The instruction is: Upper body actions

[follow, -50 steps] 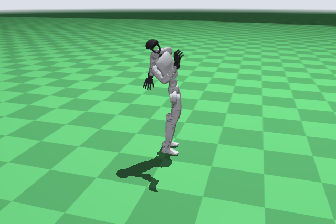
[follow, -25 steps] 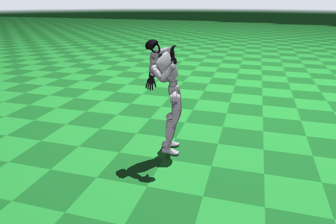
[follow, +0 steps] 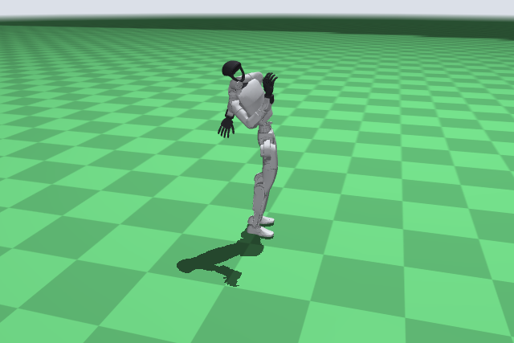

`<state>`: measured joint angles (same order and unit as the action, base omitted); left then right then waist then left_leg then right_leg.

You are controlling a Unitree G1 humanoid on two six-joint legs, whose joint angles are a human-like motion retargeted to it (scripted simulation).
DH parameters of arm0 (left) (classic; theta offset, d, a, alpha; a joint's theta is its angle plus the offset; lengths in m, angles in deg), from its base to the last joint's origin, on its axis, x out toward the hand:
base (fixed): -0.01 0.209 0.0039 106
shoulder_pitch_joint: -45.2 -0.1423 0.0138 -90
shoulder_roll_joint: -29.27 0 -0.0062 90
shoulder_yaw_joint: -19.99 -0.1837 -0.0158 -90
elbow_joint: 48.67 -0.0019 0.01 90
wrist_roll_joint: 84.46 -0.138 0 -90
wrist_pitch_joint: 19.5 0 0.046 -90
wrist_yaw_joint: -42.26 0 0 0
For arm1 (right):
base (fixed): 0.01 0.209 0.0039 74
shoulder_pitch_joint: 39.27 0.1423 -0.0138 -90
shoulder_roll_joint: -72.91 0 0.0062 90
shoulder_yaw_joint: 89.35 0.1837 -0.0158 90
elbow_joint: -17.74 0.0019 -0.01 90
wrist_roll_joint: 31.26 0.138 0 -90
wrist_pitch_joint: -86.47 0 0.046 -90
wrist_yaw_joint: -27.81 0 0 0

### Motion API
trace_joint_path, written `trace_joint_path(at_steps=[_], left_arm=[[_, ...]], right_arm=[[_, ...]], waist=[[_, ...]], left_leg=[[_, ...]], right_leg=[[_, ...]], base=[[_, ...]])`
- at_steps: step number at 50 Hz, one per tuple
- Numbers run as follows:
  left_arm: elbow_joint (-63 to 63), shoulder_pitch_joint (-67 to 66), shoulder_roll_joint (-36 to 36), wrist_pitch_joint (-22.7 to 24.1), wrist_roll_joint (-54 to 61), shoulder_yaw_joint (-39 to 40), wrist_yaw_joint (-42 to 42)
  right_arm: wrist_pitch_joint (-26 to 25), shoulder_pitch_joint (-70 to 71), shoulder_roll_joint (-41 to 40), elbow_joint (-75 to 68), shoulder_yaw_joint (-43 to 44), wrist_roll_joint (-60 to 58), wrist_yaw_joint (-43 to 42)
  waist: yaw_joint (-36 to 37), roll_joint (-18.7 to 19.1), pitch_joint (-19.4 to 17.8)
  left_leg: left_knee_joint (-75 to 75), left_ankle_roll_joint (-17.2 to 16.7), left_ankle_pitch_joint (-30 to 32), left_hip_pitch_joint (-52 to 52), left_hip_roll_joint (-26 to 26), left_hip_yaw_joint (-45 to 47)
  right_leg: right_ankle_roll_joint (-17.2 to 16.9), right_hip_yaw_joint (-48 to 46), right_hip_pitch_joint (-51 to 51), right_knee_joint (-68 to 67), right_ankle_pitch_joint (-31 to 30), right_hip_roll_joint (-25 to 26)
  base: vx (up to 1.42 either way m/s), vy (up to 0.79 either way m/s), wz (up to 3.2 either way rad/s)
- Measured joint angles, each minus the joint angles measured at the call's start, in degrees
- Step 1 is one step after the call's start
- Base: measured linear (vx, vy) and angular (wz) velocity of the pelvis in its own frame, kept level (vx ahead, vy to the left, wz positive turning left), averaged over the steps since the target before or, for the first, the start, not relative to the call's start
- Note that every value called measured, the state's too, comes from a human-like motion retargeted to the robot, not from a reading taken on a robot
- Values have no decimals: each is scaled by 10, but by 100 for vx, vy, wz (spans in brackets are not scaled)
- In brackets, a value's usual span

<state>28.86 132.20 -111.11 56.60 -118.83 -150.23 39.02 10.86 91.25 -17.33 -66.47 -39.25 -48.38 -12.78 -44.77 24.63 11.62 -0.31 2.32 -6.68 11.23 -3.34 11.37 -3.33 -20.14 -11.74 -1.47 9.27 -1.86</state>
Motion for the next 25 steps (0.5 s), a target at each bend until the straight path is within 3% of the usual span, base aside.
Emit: trace_joint_path(at_steps=[5,9,16,25], left_arm=[[5,0,0,3,2,0,3],[14,0,0,7,-2,0,2],[33,0,0,17,-15,0,-7],[32,0,0,20,-19,0,-22]], right_arm=[[59,61,29,57,-59,-85,11],[68,110,46,84,-93,-169,16],[38,126,42,74,-109,-252,1],[-33,42,22,-7,-46,-197,-18]], waist=[[-1,0,3],[-3,0,4],[-2,-1,1],[-9,0,-11]], left_leg=[[1,0,1,1,0,1],[1,0,1,1,0,1],[0,0,3,-1,-1,0],[-1,1,4,0,-2,-4]], right_leg=[[0,1,0,0,-1,0],[1,1,0,0,0,-1],[1,0,1,1,-2,-1],[0,-3,-3,0,-1,-2]], base=[[0,0,0],[0,0,0],[0,0,0],[0,0,0]])
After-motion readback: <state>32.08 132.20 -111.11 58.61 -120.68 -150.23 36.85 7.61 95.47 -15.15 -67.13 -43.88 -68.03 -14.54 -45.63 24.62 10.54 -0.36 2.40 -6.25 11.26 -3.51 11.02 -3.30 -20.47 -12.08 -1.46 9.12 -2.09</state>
